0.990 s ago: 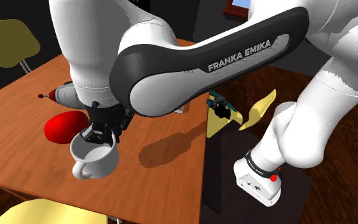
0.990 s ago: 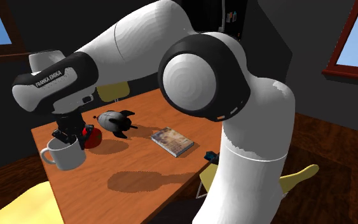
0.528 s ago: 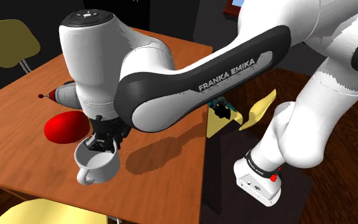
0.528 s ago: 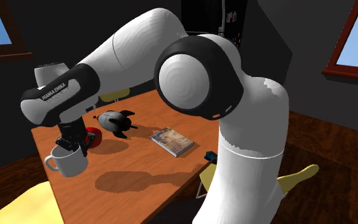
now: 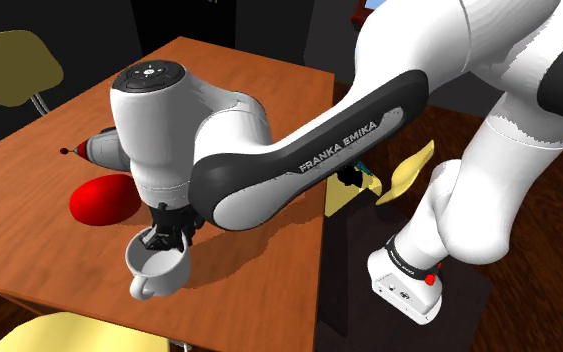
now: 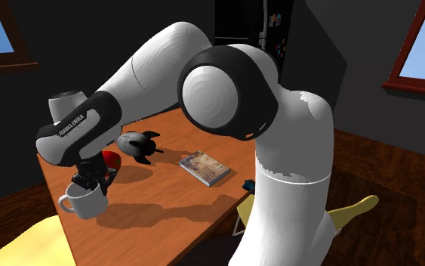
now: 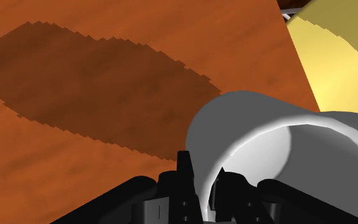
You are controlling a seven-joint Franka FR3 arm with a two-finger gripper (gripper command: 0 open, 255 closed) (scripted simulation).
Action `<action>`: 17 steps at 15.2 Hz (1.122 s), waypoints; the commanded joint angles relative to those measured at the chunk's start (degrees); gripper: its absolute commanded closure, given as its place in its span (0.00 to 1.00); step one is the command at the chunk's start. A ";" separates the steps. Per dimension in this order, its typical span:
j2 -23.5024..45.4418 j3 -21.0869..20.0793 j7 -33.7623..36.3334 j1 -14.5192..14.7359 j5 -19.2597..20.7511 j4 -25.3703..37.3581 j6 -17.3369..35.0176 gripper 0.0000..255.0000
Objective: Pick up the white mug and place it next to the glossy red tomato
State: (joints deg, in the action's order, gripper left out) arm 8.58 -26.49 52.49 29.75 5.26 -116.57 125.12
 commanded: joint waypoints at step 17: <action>1.78 0.22 0.85 0.27 1.16 -1.33 2.95 0.00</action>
State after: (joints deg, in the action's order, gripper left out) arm 10.35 -26.27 53.33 30.02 6.42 -117.91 128.07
